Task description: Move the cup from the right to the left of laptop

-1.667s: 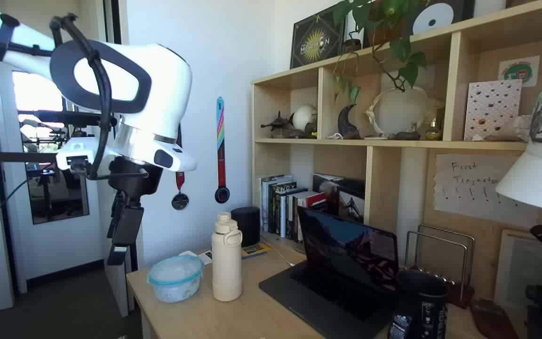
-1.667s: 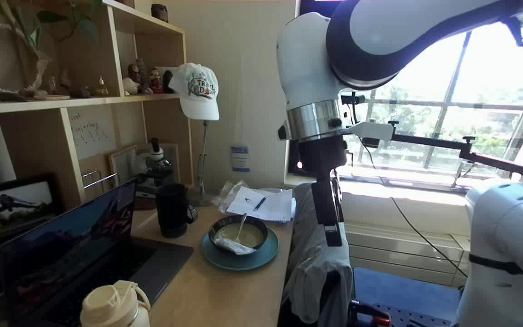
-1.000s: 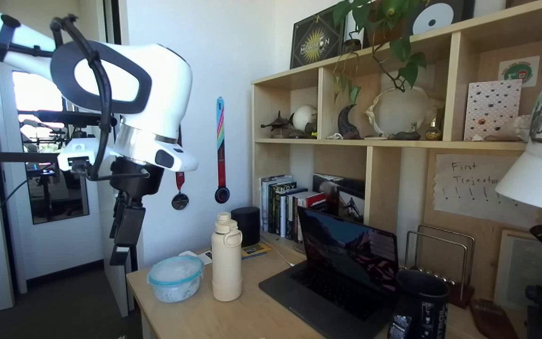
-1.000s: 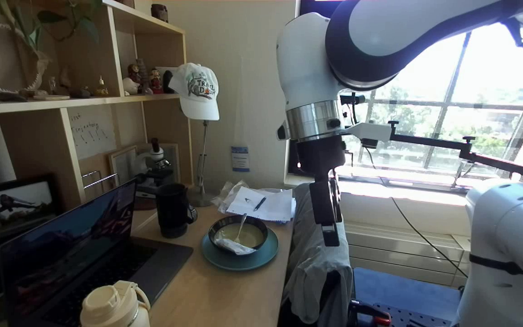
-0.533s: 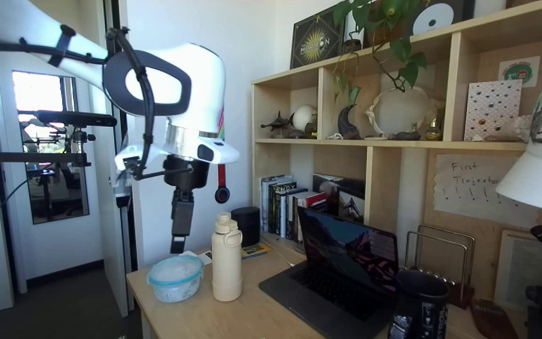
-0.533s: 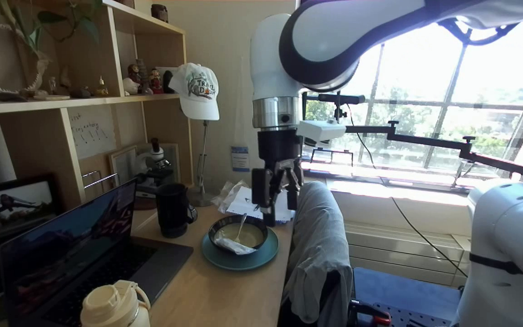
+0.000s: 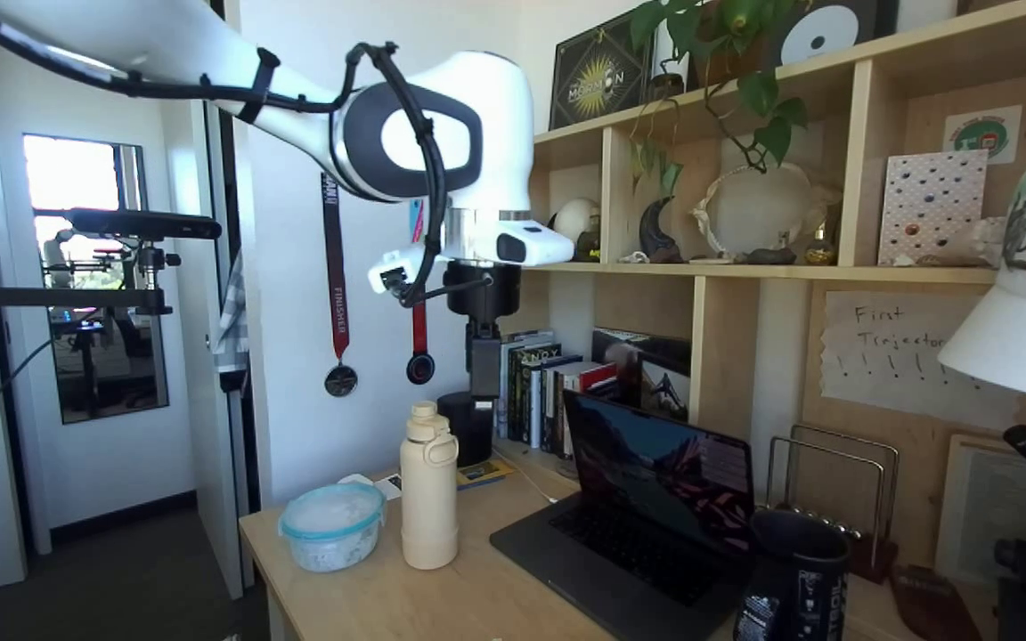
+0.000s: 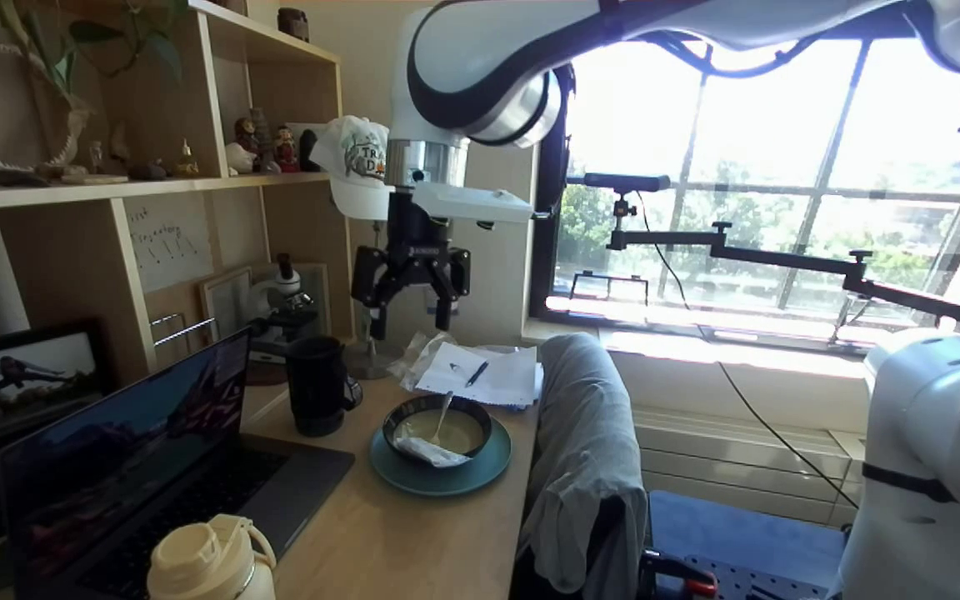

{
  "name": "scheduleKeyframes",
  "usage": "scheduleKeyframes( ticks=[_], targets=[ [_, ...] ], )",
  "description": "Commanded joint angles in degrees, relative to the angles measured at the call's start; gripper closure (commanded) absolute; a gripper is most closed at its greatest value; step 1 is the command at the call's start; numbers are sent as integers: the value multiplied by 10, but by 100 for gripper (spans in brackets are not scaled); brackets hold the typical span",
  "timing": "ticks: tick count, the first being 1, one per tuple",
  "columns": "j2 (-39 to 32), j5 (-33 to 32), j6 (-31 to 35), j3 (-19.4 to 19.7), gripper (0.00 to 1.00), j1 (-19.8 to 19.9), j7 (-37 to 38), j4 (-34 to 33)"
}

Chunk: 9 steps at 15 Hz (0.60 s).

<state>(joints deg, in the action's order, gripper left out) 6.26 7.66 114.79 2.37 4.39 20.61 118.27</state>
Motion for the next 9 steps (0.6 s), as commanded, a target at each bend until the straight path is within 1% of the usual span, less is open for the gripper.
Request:
scheduleKeyframes(
  ticks=[1, 5, 9],
  targets=[
    [-60, -14, 5, 9, 0, 7, 40, -84],
    [-108, -19, 20, 27, 0, 10, 71, -141],
    [-142, -17, 63, 44, 0, 13, 100, -162]
  ],
)
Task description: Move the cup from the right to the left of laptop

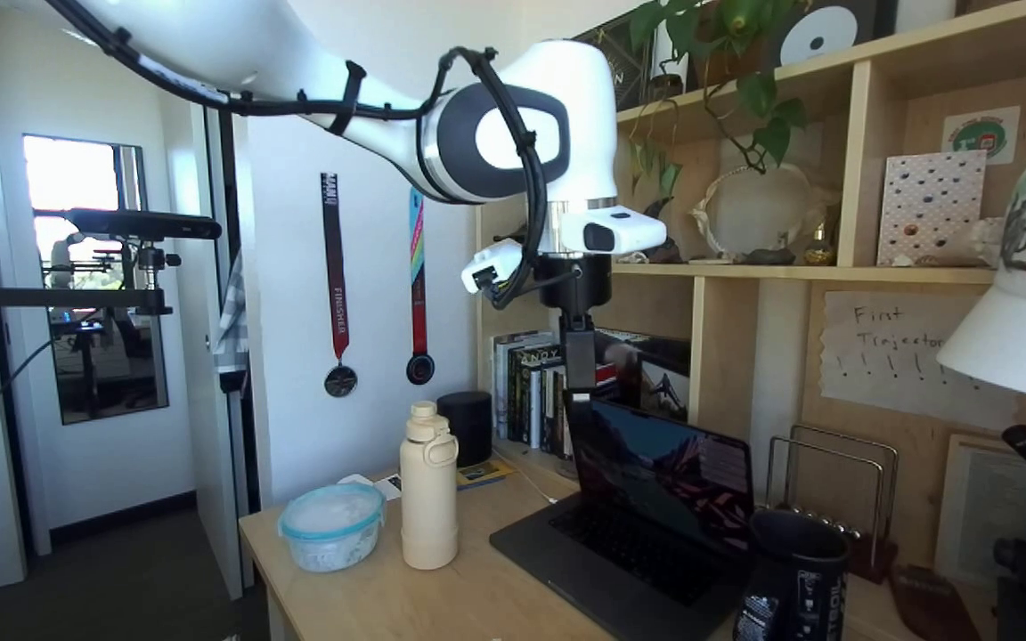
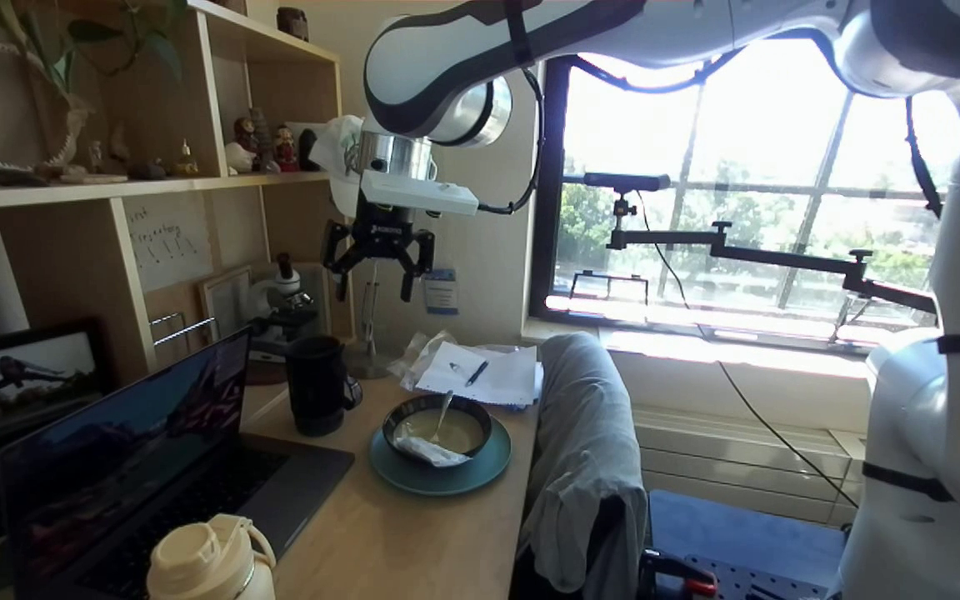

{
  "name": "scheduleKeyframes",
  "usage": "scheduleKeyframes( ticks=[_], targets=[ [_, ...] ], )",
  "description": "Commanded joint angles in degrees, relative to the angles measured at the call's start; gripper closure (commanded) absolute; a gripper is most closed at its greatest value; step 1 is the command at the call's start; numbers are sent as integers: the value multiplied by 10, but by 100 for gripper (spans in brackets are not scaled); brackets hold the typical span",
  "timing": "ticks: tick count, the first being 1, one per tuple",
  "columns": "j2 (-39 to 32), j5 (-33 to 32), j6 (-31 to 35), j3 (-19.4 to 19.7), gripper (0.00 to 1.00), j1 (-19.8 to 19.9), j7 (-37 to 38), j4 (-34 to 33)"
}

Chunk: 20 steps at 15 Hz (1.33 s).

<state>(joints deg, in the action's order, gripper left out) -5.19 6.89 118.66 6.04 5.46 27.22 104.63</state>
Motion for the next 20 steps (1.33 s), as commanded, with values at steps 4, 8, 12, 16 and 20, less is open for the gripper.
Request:
scheduleKeyframes(
  ticks=[4, 8, 12, 16, 20],
  targets=[
    [-56, -17, 78, 24, 0, 0, 74, -33],
    [-82, -51, 135, 39, 0, -6, 134, -38],
    [-78, -43, 133, 34, 0, -1, 116, -23],
    [-83, -40, 139, 34, 0, -1, 121, -16],
    [-115, -29, 157, 37, 0, 4, 122, -31]
  ],
)
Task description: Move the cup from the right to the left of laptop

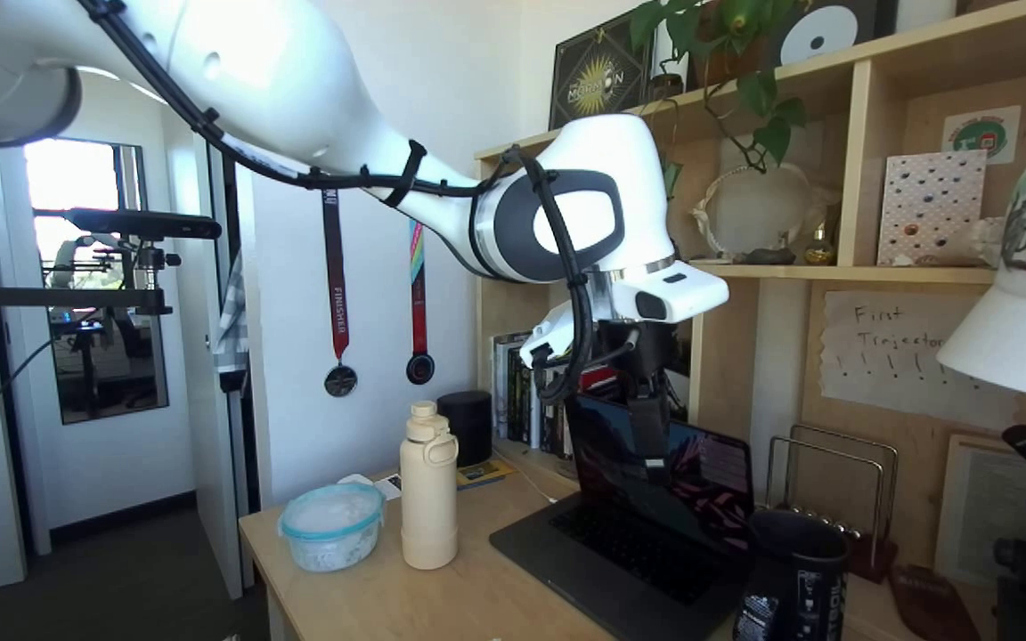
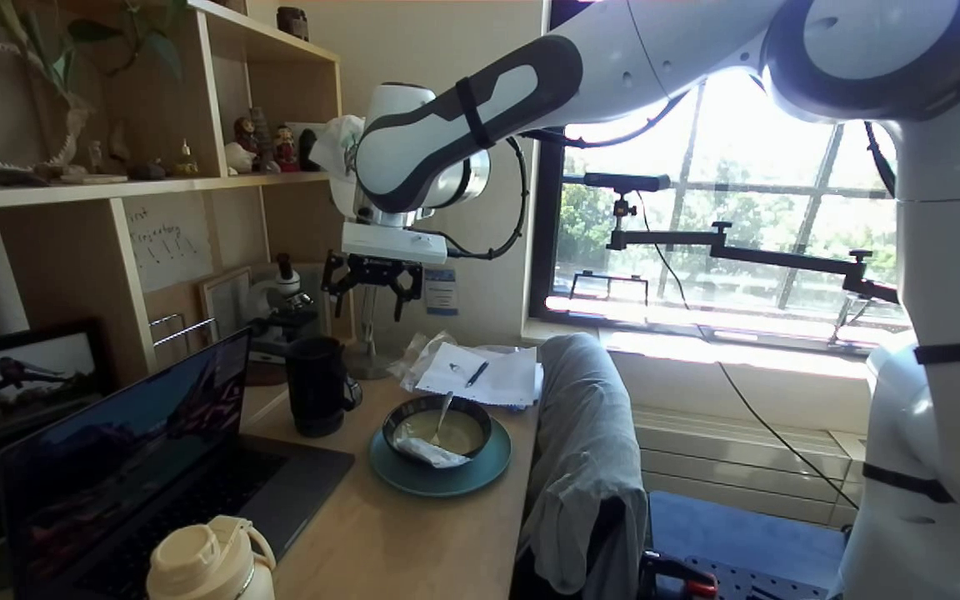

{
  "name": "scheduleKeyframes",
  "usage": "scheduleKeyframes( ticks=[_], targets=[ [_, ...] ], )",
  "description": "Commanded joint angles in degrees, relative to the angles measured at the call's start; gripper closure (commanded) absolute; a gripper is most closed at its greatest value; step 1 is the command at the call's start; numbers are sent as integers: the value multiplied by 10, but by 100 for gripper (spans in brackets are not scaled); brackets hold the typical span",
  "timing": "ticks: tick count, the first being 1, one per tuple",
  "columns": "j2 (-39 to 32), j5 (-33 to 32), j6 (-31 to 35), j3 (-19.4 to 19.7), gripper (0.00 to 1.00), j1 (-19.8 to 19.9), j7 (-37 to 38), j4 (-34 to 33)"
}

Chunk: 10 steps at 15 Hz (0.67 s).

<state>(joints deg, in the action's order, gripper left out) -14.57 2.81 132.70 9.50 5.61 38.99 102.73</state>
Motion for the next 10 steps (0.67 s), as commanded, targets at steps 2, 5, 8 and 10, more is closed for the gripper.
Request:
scheduleKeyframes(
  ticks=[2, 5, 8, 10],
  targets=[
    [-46, 17, 21, 6, 0, 5, 4, -31],
    [-86, 27, 23, 8, 0, 11, -1, -71],
    [-127, 32, 12, 9, 0, 16, -3, -122],
    [-156, 37, 11, 9, 0, 22, -4, -157]
  ],
)
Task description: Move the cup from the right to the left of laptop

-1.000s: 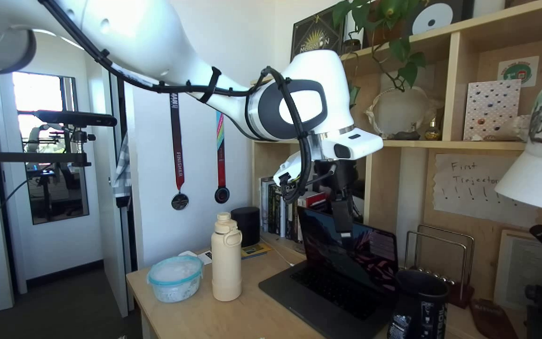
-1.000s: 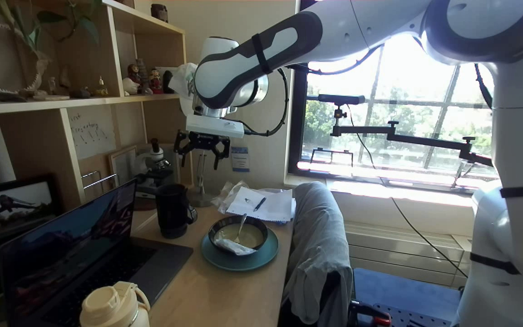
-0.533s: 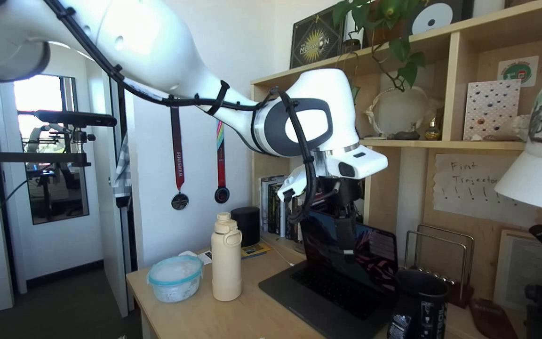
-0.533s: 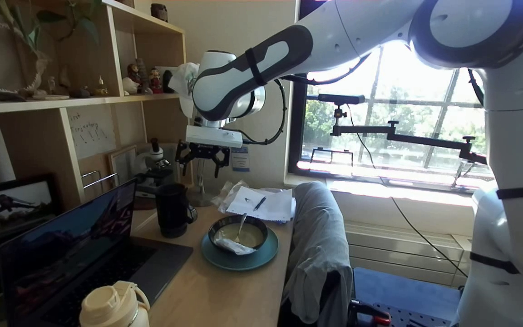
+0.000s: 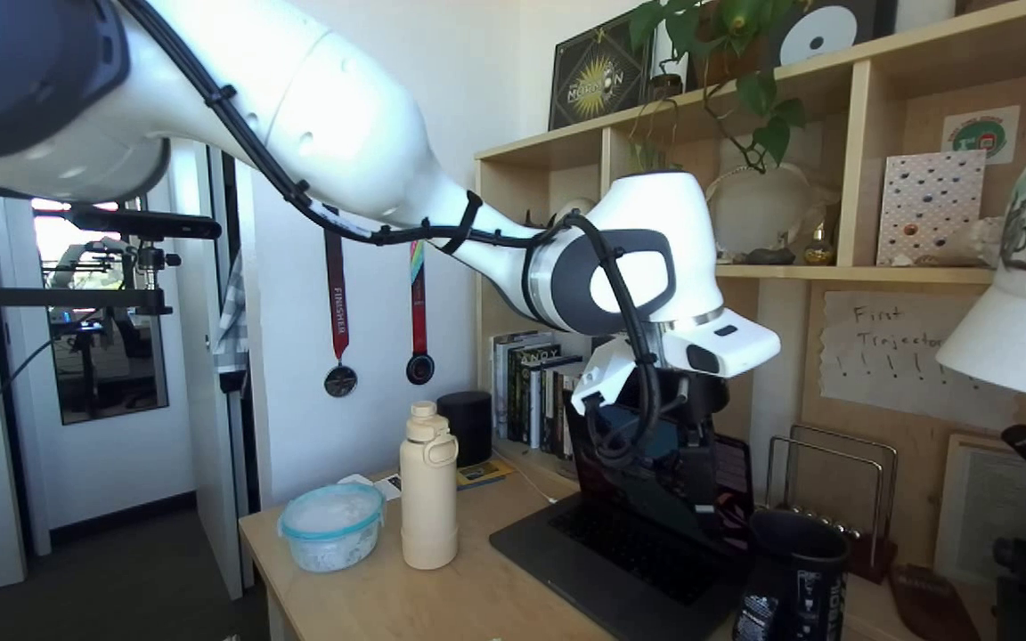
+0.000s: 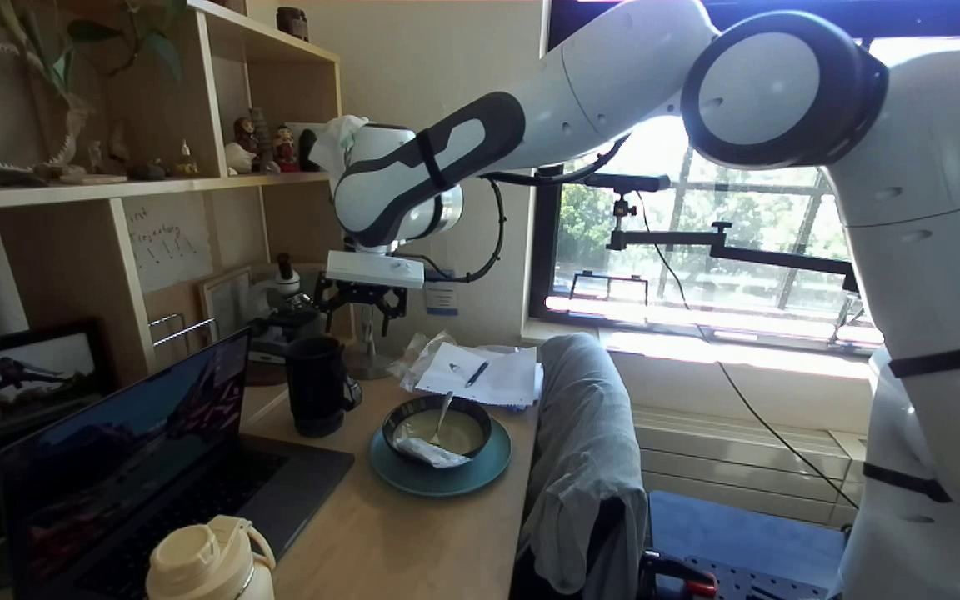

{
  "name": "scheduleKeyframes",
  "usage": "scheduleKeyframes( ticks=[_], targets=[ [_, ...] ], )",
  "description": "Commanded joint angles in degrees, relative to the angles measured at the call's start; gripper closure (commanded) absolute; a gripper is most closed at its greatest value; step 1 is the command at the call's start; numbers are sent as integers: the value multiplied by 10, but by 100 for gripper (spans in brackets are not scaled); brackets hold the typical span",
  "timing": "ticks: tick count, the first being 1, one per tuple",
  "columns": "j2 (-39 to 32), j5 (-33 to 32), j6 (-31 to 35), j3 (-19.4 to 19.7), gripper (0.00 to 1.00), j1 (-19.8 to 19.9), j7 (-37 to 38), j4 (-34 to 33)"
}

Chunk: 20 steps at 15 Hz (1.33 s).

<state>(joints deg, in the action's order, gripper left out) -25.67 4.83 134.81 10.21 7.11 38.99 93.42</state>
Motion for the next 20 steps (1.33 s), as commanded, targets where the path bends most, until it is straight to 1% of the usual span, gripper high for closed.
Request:
scheduleKeyframes(
  ticks=[1, 6, 13, 14, 15, 16, 17, 18, 19, 20],
  targets=[
    [-59, 19, -14, 2, 0, 9, -3, -82],
    [-121, 30, -26, 3, 0, 22, 1, -156],
    [-175, 36, -35, 4, 0, 34, 5, -204],
    [-180, 36, -35, 4, 3, 34, 6, -208],
    [-184, 36, -33, 4, 26, 34, 7, -211],
    [-187, 37, -33, 3, 28, 35, 7, -213],
    [-190, 37, -32, 4, 32, 35, 8, -216],
    [-192, 38, -32, 3, 38, 35, 8, -217],
    [-194, 39, -32, 3, 48, 35, 9, -219],
    [-195, 39, -32, 4, 55, 35, 9, -219]
  ],
)
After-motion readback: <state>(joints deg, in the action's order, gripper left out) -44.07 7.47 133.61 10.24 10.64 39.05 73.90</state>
